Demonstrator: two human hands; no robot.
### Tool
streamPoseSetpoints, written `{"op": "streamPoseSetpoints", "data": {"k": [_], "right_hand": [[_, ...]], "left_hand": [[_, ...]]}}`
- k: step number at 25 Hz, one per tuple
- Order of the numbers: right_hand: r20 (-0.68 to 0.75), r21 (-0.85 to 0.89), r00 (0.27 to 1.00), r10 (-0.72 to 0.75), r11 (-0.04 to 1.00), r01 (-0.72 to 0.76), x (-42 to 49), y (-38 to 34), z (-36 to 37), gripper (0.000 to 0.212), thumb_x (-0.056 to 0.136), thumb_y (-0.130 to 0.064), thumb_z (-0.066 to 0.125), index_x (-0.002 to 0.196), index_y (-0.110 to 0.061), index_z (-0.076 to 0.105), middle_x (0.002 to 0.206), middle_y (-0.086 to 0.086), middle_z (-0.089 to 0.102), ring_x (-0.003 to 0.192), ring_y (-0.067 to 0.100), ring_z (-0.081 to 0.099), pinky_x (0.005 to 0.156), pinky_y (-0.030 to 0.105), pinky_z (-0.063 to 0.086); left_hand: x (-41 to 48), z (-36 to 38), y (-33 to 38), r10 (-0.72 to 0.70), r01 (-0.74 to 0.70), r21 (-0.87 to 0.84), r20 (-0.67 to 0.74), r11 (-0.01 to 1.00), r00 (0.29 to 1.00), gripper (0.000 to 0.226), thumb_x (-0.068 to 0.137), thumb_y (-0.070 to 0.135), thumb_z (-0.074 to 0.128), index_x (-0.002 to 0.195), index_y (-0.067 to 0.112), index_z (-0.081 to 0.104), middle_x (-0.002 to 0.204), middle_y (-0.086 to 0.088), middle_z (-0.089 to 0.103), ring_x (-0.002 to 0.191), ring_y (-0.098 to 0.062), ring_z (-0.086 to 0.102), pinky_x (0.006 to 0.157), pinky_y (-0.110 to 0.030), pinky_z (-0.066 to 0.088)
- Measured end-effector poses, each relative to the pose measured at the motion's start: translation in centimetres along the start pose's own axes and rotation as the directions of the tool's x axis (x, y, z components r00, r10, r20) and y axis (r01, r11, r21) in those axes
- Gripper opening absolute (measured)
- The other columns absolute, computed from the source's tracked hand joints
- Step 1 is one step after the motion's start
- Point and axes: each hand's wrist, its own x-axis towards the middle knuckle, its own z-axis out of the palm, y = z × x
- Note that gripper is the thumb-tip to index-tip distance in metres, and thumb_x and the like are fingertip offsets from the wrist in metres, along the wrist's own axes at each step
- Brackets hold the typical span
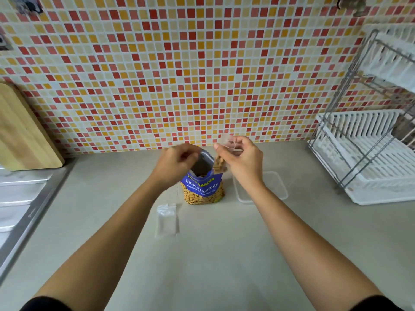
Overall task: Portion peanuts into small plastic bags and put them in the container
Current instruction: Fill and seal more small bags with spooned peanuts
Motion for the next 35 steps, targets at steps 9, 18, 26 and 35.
{"op": "streamPoseSetpoints", "data": {"k": [9,18,26,35], "right_hand": [[0.364,0.253,0.912,0.192,0.921,-0.295,2.0,-0.3,-4.2,0.030,0.080,-0.029,0.071,0.104,-0.014,0.061,0.099,0.002,0.068,0.097,0.017,0.066,0.086,0.034,0.055],[0.372,0.067,0.883,0.286,0.941,-0.333,2.0,7.3,-9.6,0.009,0.079,-0.017,0.073,0.080,-0.024,0.067,0.081,-0.002,0.069,0.076,0.013,0.067,0.070,0.027,0.056],[0.320,-0.402,0.848,0.423,0.871,-0.283,-2.1,19.2,-12.1,0.017,0.075,-0.028,0.077,0.087,-0.016,0.075,0.087,-0.006,0.073,0.077,0.006,0.066,0.079,0.024,0.052],[0.251,-0.704,0.897,0.365,0.704,-0.089,-3.7,21.3,-11.7,0.030,0.078,-0.032,0.070,0.105,-0.021,0.065,0.101,-0.004,0.070,0.097,0.021,0.063,0.077,0.027,0.046]], "left_hand": [[-1.5,5.3,3.4,-0.185,0.230,-0.557,0.138,0.798,0.973,0.020,0.090,0.009,0.059,0.108,0.002,0.064,0.096,-0.009,0.072,0.091,-0.017,0.070,0.086,-0.026,0.056],[-3.4,14.3,3.5,-0.331,0.460,-0.541,0.323,0.704,0.887,0.013,0.089,0.020,0.062,0.078,0.013,0.064,0.075,-0.003,0.056,0.073,-0.013,0.050,0.071,-0.022,0.044],[-7.0,24.0,0.5,-0.607,0.697,-0.257,0.352,0.669,0.713,0.011,0.079,0.017,0.073,0.077,0.015,0.063,0.074,-0.011,0.066,0.064,-0.022,0.060,0.071,-0.033,0.054],[-7.9,27.1,1.4,-0.601,0.564,0.216,0.189,0.797,0.776,0.038,0.084,0.038,0.058,0.099,0.004,0.061,0.098,-0.019,0.067,0.094,-0.038,0.061,0.079,-0.037,0.052]]}}
